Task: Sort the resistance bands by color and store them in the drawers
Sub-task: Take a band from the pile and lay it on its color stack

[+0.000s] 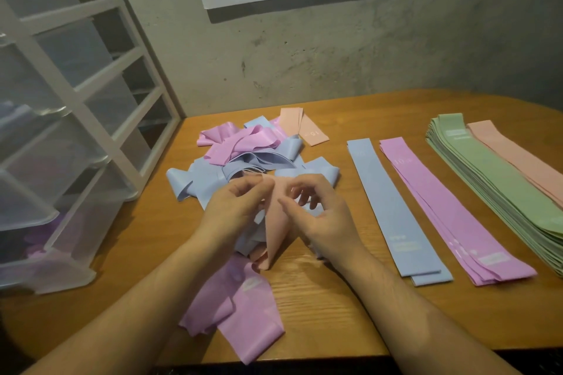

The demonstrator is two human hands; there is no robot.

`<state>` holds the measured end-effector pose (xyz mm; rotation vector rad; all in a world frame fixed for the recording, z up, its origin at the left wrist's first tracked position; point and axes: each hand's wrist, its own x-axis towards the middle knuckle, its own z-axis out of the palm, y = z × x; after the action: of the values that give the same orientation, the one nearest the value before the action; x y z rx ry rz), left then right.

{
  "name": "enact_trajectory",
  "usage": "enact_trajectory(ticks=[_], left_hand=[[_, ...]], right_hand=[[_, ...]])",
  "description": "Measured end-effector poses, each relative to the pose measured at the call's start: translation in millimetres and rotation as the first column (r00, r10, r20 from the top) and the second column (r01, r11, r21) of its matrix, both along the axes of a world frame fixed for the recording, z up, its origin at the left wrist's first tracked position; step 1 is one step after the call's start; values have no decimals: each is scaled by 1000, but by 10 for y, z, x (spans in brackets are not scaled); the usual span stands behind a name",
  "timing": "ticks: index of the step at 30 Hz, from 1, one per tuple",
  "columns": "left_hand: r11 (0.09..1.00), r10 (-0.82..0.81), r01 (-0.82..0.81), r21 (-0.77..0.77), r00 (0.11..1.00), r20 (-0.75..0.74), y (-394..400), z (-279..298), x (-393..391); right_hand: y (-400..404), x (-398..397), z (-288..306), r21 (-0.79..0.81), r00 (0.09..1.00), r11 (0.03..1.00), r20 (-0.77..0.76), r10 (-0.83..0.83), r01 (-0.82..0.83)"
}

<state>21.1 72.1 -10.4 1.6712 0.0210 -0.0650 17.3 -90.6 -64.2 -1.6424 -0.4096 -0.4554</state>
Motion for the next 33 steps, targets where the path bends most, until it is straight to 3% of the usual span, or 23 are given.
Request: enact_trajectory(ticks=[4,9,14,18,21,25,29,33], left_hand=[[985,-63,39,168,987,145,-74,105,-59],[880,-262,113,462,926,271,-131,142,-66],[837,-309,103,538,899,310,-156,77,-83],[907,-210,93,411,946,247,-179,40,-118],[971,-93,81,225,995,47,-192,43,-130],[1000,-31,31,0,988,-150,-243,167,-45],[998,-65,59,-38,978,-199,-290,323,-25],[961,68,-115,-253,980,-187,-345,411,-15]], right_hand=[[-20,52,18,156,990,988,-137,27,-5],[-97,115,-2,295,963,955,-258,72,8],[-141,114,-13,287,957,957,-286,43,43],[-129,84,34,342,937,939,-337,93,30],[-130,70,57,379,924,925,-358,138,9],[-135,31,81,461,900,885,-357,250,-63],[-163,-4,120,514,871,850,-361,334,-113],[-151,-29,127,468,871,874,-364,329,-134]])
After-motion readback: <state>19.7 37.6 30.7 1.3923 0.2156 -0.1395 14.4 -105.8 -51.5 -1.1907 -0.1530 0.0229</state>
